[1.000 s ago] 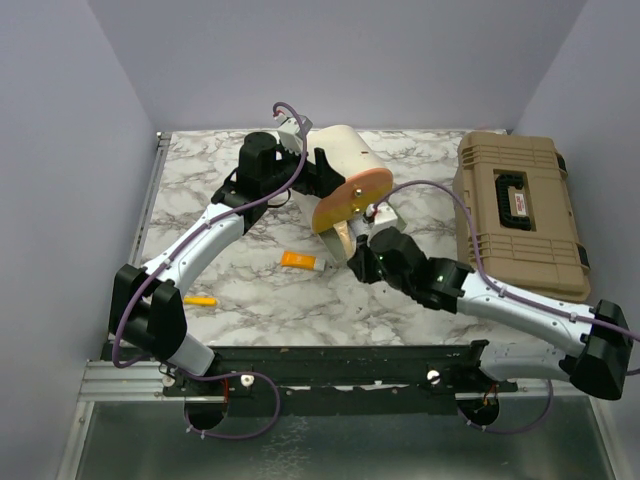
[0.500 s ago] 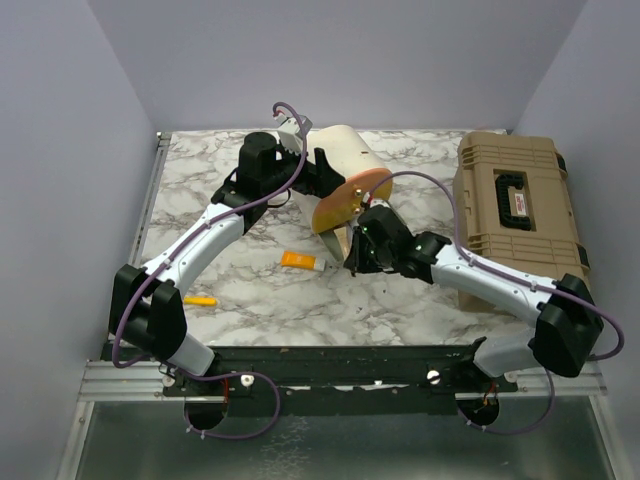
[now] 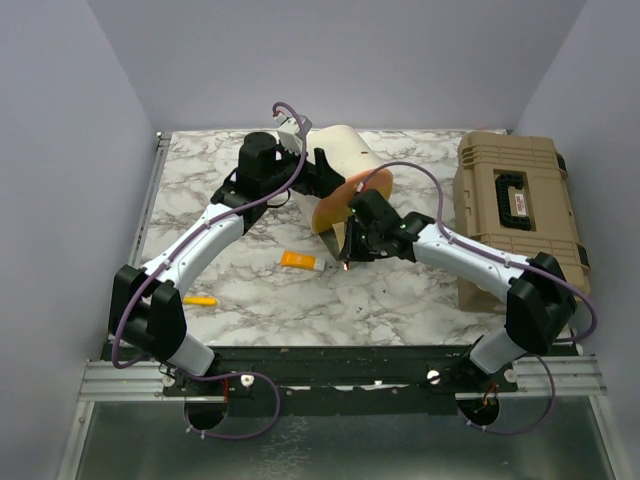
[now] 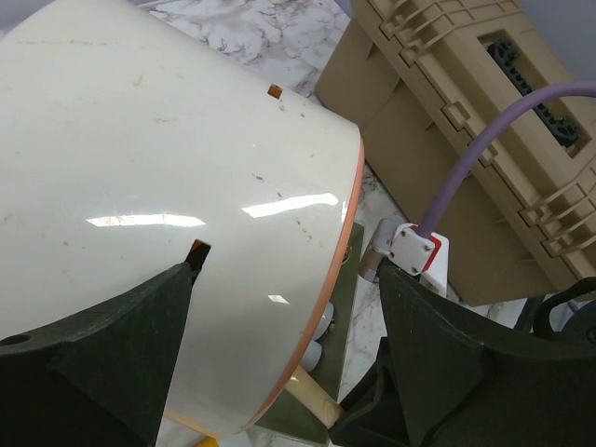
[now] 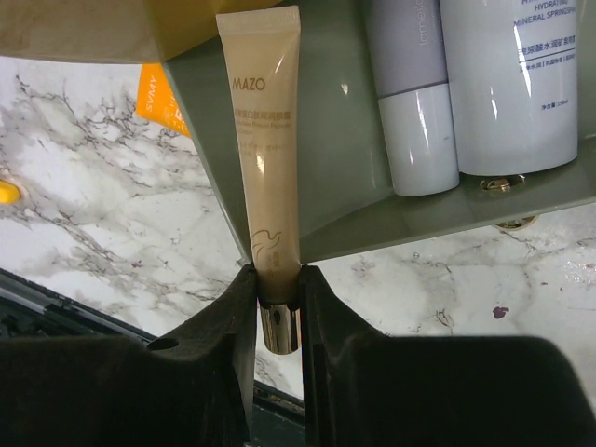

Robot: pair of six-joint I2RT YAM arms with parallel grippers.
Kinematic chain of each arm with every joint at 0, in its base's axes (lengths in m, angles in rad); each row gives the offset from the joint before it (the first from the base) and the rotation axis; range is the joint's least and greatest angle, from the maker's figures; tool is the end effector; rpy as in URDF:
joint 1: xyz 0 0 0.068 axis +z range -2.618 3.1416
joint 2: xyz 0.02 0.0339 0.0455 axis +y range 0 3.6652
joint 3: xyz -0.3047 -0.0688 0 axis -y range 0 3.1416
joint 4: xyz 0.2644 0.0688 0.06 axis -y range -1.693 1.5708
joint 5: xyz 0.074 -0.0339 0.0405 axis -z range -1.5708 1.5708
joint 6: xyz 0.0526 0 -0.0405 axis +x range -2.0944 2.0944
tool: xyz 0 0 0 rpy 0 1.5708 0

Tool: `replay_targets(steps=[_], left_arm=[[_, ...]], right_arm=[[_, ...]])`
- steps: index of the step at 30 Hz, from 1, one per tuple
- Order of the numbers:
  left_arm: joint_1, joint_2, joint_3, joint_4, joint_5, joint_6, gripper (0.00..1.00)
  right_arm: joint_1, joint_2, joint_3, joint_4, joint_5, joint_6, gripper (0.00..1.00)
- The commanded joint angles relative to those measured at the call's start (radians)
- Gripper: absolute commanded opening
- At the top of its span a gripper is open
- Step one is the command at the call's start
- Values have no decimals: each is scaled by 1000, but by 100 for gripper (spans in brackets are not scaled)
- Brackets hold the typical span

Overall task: Organize the makeup
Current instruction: Place the makeup in the drawer.

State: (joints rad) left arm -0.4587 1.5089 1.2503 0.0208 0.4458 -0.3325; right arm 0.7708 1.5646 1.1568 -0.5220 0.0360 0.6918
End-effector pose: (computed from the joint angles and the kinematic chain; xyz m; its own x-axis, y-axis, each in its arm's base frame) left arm 0.3398 -0.1931 0.3794 -0.4527 -0.1049 -0.8855 0.6638 0.6234 -0.4132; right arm 0.2598 0.2497 0.2670 -0.8771 0.0369 -0.4789 -0.1575 0.9198 0.3593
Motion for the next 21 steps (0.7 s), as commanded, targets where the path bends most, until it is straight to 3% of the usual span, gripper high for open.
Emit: replay_targets(steps=[1,10,12,21], left_arm=[[-3,-9,-7,-65,19,-6,83],[-3,-15,-8,-65,13,-2,83],[-3,-16,-9,-65,15,-1,83],[-3,-43,-18,-65,-21,10,83]], right_arm=[[-3,-2,4,6,21,30,8],[-4,13,2,36,1,46,10],[-4,-7,-12,51,14,54,21],[-9,-72,-47,57,93,50,20]])
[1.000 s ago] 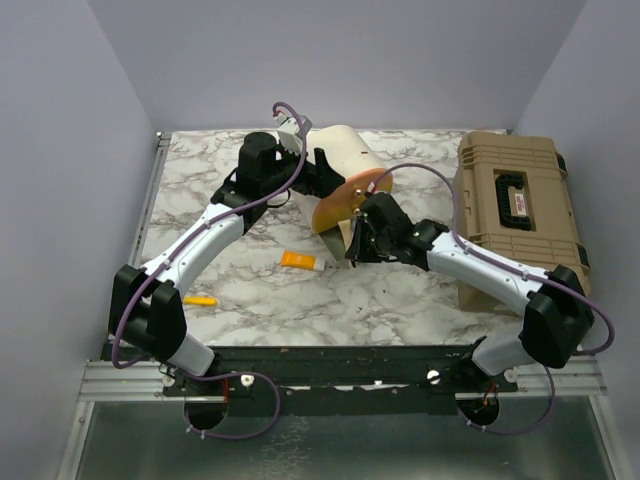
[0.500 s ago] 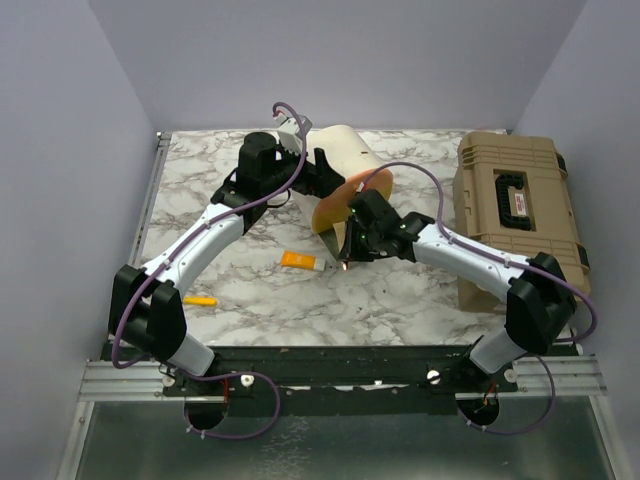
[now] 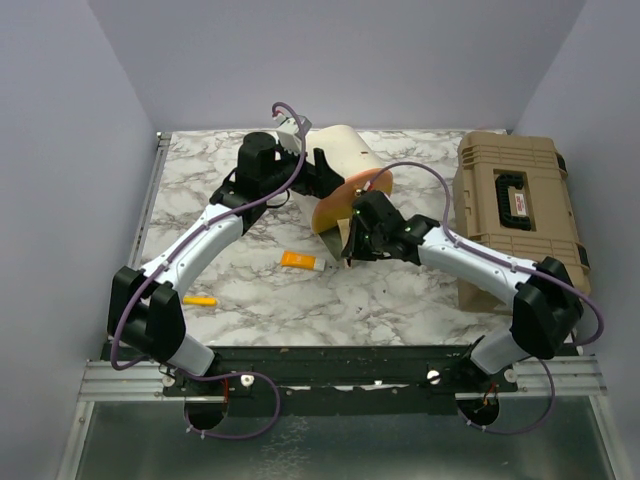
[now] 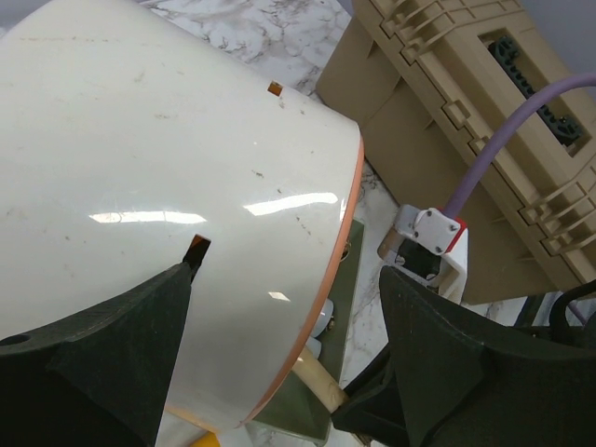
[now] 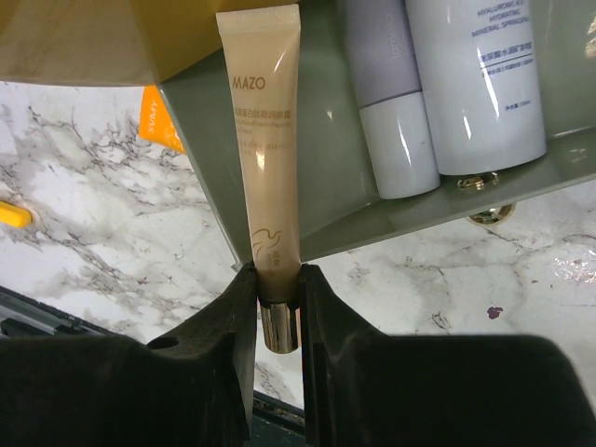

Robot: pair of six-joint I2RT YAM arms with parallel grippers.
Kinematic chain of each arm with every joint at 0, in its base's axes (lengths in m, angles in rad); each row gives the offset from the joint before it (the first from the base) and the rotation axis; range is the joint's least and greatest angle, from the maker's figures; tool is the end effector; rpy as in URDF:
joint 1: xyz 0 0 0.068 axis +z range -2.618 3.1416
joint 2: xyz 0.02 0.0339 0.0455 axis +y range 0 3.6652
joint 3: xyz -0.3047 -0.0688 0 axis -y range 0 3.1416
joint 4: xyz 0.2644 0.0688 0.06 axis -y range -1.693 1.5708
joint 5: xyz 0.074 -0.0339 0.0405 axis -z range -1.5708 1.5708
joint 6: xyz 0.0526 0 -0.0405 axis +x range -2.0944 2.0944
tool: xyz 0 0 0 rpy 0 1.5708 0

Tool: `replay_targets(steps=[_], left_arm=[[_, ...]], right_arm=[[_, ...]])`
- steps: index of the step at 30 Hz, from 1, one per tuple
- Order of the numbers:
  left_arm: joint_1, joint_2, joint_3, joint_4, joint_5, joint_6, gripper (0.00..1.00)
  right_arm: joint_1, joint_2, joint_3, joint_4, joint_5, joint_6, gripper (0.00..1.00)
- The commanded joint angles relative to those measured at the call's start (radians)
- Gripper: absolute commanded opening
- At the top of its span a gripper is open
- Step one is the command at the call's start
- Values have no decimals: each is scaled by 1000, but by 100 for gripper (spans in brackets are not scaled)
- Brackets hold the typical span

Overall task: Organize the makeup
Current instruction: Place the makeup in the drawer.

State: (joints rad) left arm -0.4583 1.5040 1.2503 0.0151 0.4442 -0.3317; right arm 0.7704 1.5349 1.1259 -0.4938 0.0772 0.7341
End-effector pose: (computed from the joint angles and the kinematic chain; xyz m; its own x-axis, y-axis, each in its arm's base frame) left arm 0.3386 -0.1922 0.3805 -0.4524 -0.1047 -0.8856 0.6627 0.6250 -0.4125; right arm 0.2568 0.2435 0.2686 -0.8605 0.0957 -0.5004 -0.1126 0.9222 0.3700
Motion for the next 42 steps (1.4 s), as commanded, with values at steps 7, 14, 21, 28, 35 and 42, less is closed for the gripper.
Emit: replay_targets(steps=[7,14,21,28,35,42], left_arm=[[-4,-30,-15,-60,-7,-1,83],[-3,-20,-18,-60,7,-6,83],[-3,-16,-15,-60,6,0,83],[-3,-11,-13,-60,9,-1,83],[-3,-12,-17,-60,6,-2,83],[-3,-16,-20,-60,6,-5,83]], right_arm=[[-19,-45,-31,47,69,46,21],[-55,-5,17,107,33,70,22],[-67,29,32,137,-1,68,23],[-68,28,23,153,-19,71,32],[-68,18,10,159,-7,73,40],[-69,32,25,140,8,67,40]])
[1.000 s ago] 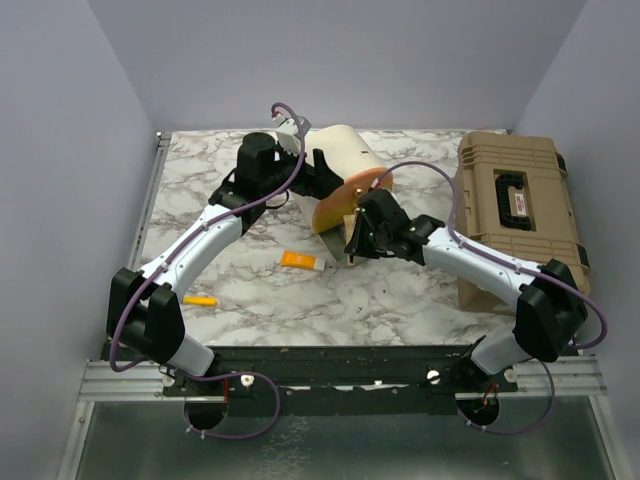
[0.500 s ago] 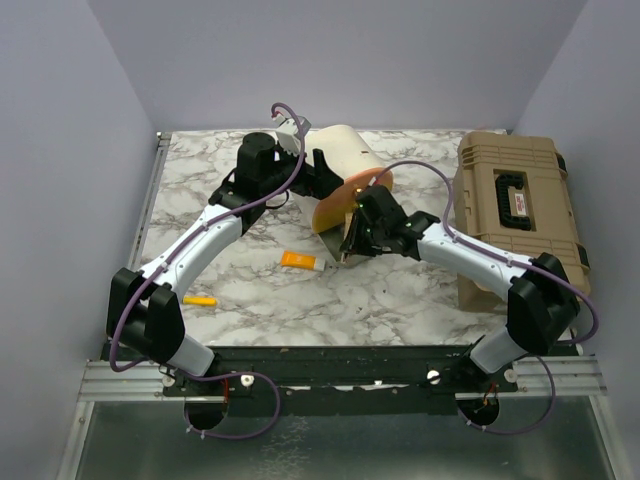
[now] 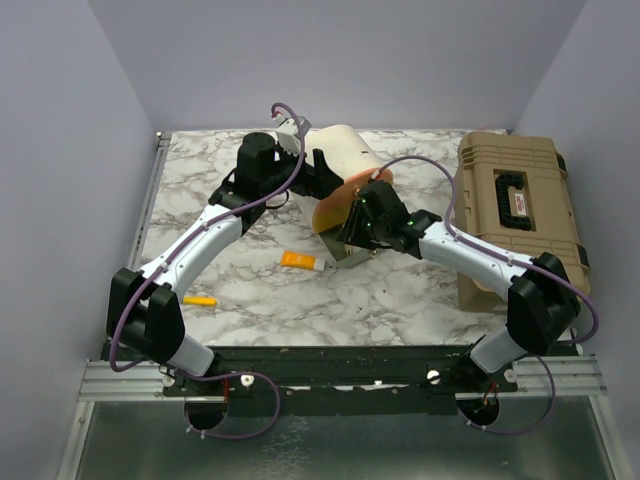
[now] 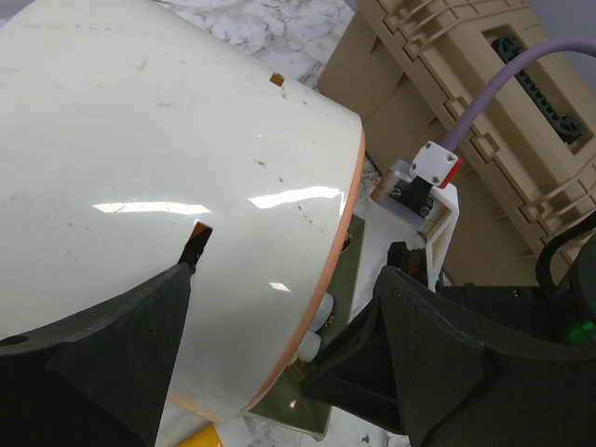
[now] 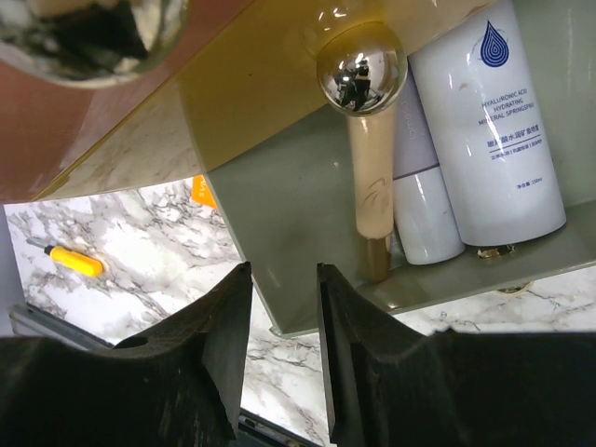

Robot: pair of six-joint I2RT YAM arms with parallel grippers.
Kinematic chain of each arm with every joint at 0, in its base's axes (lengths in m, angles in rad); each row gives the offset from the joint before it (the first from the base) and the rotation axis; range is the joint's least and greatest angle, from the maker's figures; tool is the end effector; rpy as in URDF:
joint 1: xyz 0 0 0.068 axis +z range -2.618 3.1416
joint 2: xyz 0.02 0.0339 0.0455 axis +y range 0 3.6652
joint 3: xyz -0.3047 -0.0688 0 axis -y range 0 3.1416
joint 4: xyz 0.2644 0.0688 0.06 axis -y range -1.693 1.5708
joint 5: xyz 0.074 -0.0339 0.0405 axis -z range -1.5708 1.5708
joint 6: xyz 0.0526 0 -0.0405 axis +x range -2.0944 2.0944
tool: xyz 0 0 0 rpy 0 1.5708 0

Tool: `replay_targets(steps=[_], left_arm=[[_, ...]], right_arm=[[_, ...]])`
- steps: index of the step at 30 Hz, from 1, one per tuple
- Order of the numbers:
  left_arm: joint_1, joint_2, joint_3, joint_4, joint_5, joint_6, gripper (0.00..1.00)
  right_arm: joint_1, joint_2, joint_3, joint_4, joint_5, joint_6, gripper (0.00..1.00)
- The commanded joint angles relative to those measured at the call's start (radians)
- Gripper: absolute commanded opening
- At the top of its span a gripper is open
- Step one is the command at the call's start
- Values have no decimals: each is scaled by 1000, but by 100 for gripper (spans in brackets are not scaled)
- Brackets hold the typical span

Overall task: Organize the makeup
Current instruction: Place the makeup in the drawer, then move the makeup to the center of the board.

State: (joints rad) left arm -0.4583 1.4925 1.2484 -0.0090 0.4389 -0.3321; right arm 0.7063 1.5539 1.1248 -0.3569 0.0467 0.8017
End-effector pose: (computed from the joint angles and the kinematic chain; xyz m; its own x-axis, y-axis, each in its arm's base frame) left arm 0.3354 -0.1904 0.3811 -0.4632 -0.1006 -0.8805 0.6542 0.6315 -0.4162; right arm 0.2828 0.2381 0.2732 -0.8222 0.2421 -0.5152 -0.0467 0.8734 0.4848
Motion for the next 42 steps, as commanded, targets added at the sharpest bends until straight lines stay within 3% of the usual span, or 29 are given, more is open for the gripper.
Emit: replay_targets(steps=[1,7,17,27,32,36,42], left_arm=[[-4,-5,-19,-36,11,-3,83],[-4,-10,-23,-36,6,-1,83],[-3,-3,-16,-31,-21,-15,83],[-3,26,12,-26,-8,-32,83],[-3,26,16,-27,-2,-32,83],[-3,24,10,-28,-5,-31,83],[-4,25,12,-24,-21,-52,83]], right_arm=[[-5,11,27,-7,49,-5,40],[-5,-10,16,-61,75,-46,40],[25,-265,-291,427,-241,-273,48],[143,-194,-368,620,-315,-625,55],[176,-171,-451,764,-430,-944,58],[191,-113,-409,683,-450,-1135,59],[221,-27,-360,686,-317,-1255,59]])
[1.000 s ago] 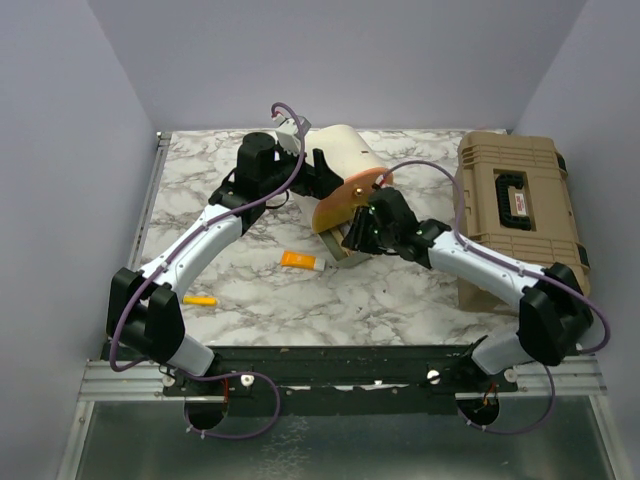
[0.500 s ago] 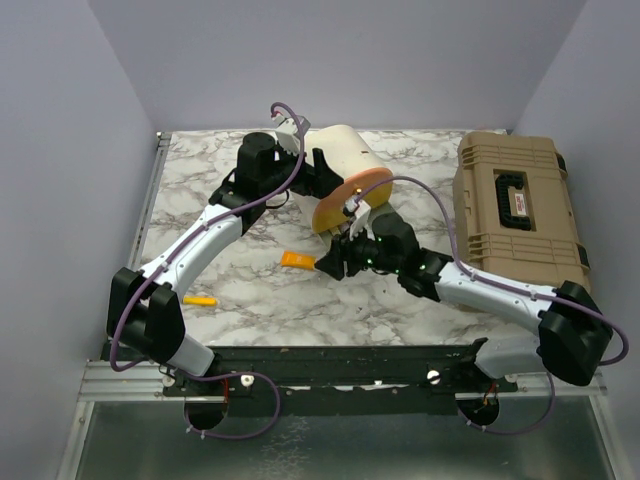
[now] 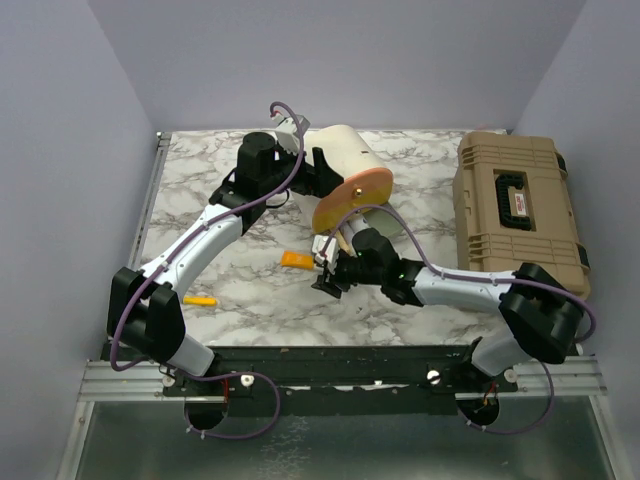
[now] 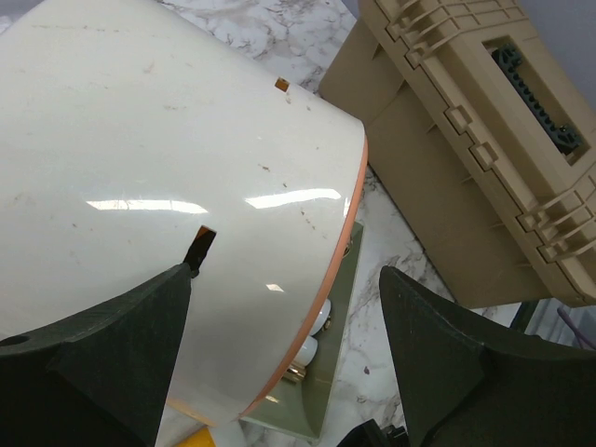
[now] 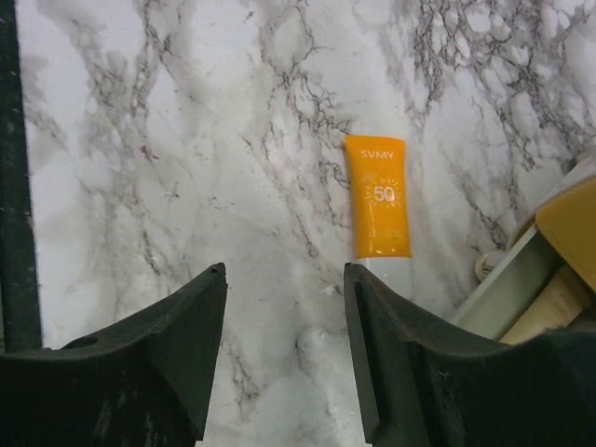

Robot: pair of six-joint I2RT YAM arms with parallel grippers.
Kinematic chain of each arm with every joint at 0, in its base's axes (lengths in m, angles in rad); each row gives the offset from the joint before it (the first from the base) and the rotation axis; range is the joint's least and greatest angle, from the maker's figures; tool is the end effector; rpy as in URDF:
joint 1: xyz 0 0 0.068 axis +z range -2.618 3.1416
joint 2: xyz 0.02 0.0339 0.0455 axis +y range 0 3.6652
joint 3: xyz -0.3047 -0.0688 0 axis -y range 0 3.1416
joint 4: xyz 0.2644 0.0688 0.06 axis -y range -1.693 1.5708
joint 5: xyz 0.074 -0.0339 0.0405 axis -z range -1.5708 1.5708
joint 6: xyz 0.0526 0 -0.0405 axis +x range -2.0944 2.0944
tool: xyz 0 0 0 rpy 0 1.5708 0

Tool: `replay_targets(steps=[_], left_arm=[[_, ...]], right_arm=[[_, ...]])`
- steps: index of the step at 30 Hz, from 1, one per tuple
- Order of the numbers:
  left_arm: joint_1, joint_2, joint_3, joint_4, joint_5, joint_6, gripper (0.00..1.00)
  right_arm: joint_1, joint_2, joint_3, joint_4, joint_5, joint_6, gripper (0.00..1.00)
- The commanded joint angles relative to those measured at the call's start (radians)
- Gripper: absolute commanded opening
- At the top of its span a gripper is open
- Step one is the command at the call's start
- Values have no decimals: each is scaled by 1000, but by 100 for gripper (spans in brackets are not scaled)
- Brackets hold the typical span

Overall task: Organize the makeup
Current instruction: Move the makeup to the center of the board.

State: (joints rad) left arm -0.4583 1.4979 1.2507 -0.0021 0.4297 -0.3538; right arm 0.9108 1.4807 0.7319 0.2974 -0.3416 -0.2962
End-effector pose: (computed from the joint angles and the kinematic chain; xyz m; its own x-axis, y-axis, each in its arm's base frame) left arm 0.3373 -0.1908 0.3808 -0.4724 -0.1182 -0.8735 0.6403 0.6350 -0.4322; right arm 0.1935 0.2781 0.2270 0.0154 -0.4287 -0.9033 -0.9668 0.2242 -0.1229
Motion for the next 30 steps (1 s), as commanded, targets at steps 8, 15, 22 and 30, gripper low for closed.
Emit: replay_targets(steps=[8,15,22,30], left_arm=[[-3,27,23,-26,-17,-45,83],[-3,24,19,-18,-21,-71,83],[-3,17,14,-8,-22,-76,83],[-3,5,-2,-2,-22,-80,83]], right_arm=[[50,199,194,-110,124,-244,57],[56,271,260,-196,138,-269,58],[56,355,318,-231,189,-252,57],[56,406,372,-246,254,-223,58]])
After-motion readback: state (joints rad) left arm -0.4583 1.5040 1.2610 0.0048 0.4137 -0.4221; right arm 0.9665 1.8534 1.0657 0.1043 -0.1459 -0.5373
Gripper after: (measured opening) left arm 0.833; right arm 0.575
